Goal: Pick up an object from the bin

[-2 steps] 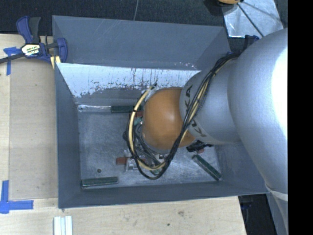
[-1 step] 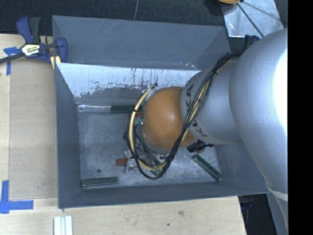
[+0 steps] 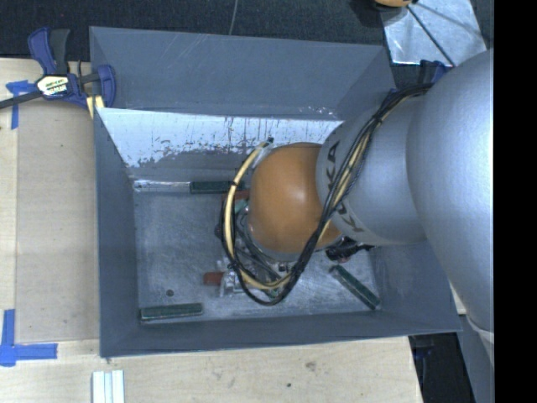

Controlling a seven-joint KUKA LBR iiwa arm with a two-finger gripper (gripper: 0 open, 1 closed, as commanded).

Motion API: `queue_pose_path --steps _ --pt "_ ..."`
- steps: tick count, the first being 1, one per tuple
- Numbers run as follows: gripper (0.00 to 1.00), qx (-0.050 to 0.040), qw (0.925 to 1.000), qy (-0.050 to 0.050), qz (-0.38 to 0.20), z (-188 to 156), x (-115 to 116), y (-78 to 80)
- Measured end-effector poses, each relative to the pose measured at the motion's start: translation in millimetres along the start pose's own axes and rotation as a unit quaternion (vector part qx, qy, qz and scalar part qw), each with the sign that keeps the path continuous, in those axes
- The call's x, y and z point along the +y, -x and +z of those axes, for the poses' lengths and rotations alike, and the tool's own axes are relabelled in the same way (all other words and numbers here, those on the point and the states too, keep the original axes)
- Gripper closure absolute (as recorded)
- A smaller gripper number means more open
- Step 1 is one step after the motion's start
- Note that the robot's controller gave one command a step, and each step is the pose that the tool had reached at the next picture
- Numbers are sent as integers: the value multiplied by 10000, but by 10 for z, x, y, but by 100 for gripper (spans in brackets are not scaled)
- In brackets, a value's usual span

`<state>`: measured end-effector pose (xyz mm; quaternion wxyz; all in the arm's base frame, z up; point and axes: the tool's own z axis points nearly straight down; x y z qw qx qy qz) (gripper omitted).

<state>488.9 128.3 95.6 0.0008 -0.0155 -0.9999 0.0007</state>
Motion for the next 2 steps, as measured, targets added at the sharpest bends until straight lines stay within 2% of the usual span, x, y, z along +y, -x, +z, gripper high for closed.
queue_pose_path --steps 2 --pt "100 -25 10000 10 4 -265 4 23"
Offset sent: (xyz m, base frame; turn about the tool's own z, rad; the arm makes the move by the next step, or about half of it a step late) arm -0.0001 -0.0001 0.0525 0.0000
